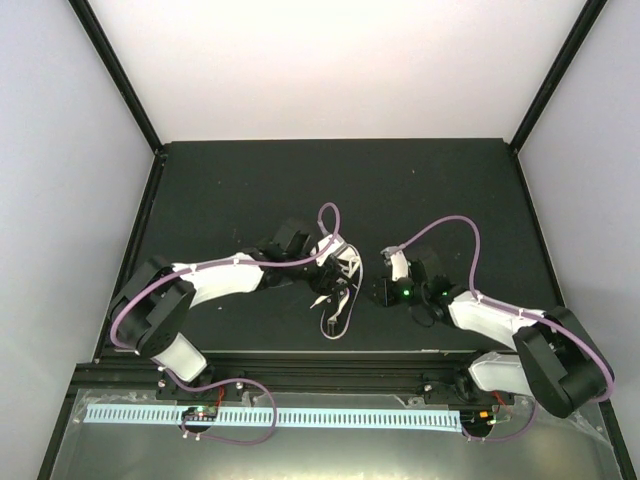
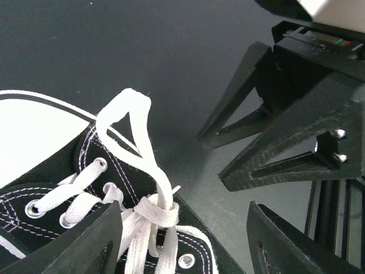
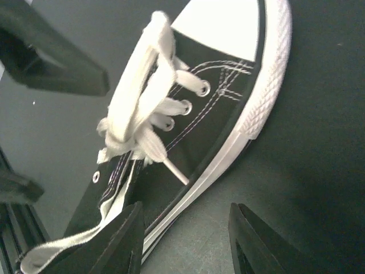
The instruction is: Tie the shoes
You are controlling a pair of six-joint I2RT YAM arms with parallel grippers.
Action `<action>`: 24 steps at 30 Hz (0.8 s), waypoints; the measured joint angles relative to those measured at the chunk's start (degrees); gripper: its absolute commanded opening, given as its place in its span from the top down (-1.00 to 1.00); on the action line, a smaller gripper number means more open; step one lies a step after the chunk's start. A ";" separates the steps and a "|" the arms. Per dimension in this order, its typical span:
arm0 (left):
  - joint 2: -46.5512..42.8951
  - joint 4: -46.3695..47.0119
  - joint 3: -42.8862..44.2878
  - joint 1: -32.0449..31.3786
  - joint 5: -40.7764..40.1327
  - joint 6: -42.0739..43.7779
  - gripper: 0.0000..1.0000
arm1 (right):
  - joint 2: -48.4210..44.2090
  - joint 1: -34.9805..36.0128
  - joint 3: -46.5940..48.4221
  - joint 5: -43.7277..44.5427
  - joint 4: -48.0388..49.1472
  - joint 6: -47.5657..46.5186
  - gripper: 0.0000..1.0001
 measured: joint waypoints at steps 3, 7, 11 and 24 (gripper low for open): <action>1.01 -0.79 0.83 -0.35 -0.83 1.01 -0.15 | 0.20 0.04 -0.74 -1.81 1.03 -1.51 0.27; 2.16 -2.27 1.99 -0.63 -2.01 2.16 -0.08 | 1.86 0.50 0.87 -2.75 1.68 -4.46 0.32; 2.89 -2.95 2.75 -0.90 -2.91 2.95 0.00 | 5.07 1.66 3.87 -2.97 1.53 -7.23 0.35; 4.42 -3.56 2.89 -1.05 -5.03 3.72 0.36 | 11.56 2.60 7.74 -2.56 0.87 -11.13 0.39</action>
